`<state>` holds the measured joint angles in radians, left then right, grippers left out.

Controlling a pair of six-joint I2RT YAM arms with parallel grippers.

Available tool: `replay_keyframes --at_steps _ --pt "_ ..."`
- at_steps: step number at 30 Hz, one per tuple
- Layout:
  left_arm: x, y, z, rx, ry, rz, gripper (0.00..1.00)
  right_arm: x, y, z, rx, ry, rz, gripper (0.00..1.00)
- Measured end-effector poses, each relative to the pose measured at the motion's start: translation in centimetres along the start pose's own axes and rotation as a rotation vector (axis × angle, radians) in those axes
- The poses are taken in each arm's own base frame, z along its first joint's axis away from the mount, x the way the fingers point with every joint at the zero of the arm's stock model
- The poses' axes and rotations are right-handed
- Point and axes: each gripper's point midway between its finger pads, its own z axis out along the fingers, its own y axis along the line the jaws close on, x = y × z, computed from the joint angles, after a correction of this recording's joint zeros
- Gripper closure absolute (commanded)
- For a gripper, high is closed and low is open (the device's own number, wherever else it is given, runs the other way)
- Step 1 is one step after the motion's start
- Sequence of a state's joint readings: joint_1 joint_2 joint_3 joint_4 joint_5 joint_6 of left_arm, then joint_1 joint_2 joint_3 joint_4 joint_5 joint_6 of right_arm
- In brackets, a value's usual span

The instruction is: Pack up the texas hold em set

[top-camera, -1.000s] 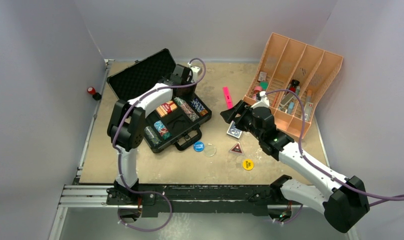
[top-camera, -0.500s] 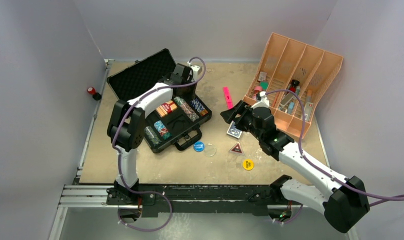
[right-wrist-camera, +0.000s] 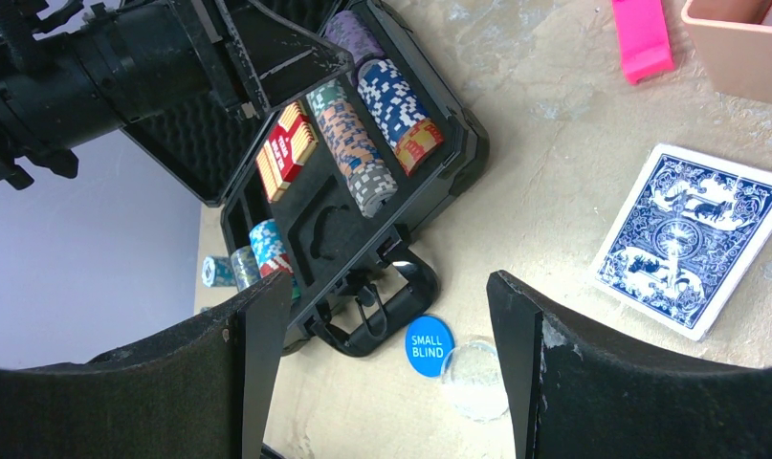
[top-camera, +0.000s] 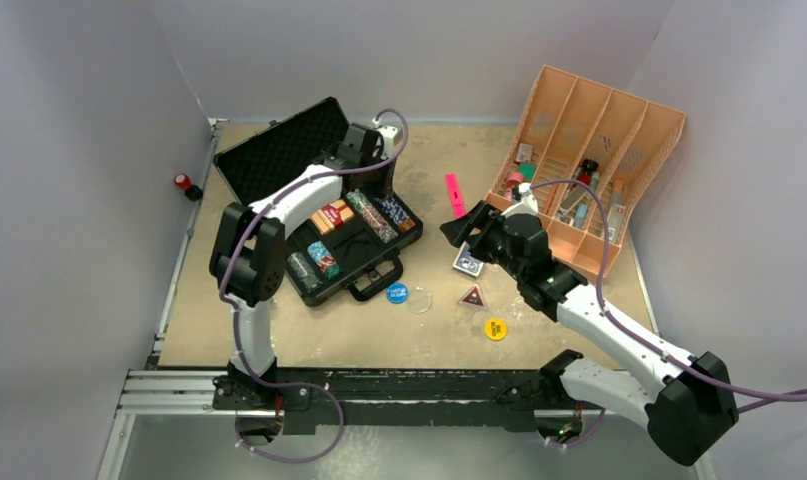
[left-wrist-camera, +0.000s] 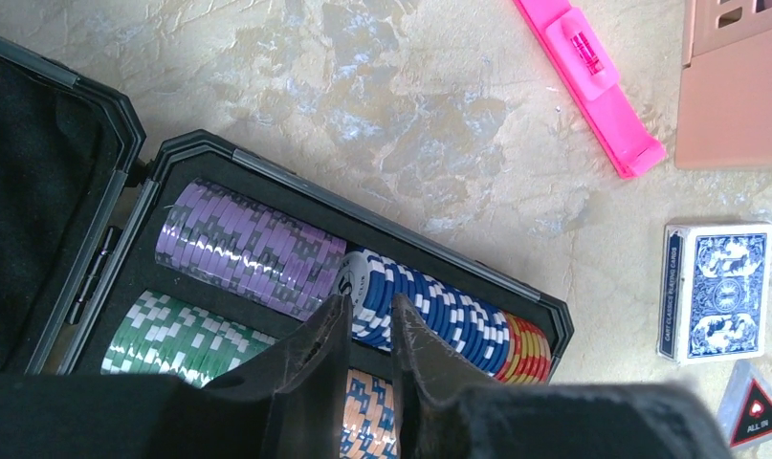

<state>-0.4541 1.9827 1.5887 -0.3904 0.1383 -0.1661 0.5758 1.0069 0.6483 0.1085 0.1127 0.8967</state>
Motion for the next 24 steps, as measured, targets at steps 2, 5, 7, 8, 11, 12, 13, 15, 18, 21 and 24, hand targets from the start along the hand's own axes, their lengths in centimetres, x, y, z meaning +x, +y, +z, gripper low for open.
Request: replay_keyframes --at_steps 2,5,7,8,11,12,13,15,18,21,24 --pt "0.0 0.0 0.0 -0.001 0.0 0.0 0.83 0.0 0.0 0.0 0.0 0.0 0.0 0.23" --pt "0.1 0.1 0.1 -0.012 0.002 0.002 0.84 0.0 0.0 0.0 0.0 0.0 0.0 0.23" --pt "0.2 0.2 0.1 -0.018 0.007 0.003 0.85 0.0 0.0 0.0 0.0 0.0 0.0 0.23" --pt "0.3 0.3 0.1 -0.024 0.01 0.002 0.85 0.0 0.0 0.0 0.001 0.001 -0.001 0.22" --pt "0.6 0.7 0.0 -0.047 0.019 0.0 0.84 0.1 -0.2 0.1 0.008 0.002 -0.007 0.22" --pt "0.6 0.8 0.0 -0.053 0.018 0.0 0.83 0.1 -0.4 0.1 0.013 0.003 -0.013 0.22" --pt "0.5 0.9 0.0 -0.063 0.016 -0.003 0.82 0.2 -0.6 0.2 0.024 0.004 -0.026 0.21" --pt "0.4 1.2 -0.6 -0.085 0.006 -0.013 0.81 0.4 -1.7 0.7 0.074 0.012 -0.057 0.21" --pt "-0.3 1.4 -3.5 -0.122 -0.038 -0.031 0.76 0.9 -3.7 1.5 0.171 0.036 -0.11 0.2" --pt "-2.3 1.1 -8.5 -0.149 -0.145 -0.058 0.71 1.5 -5.5 2.1 0.255 0.067 -0.159 0.18" --pt "-5.0 0.7 -15.9 -0.179 -0.333 -0.096 0.64 2.0 -7.2 2.6 0.338 0.098 -0.199 0.12"
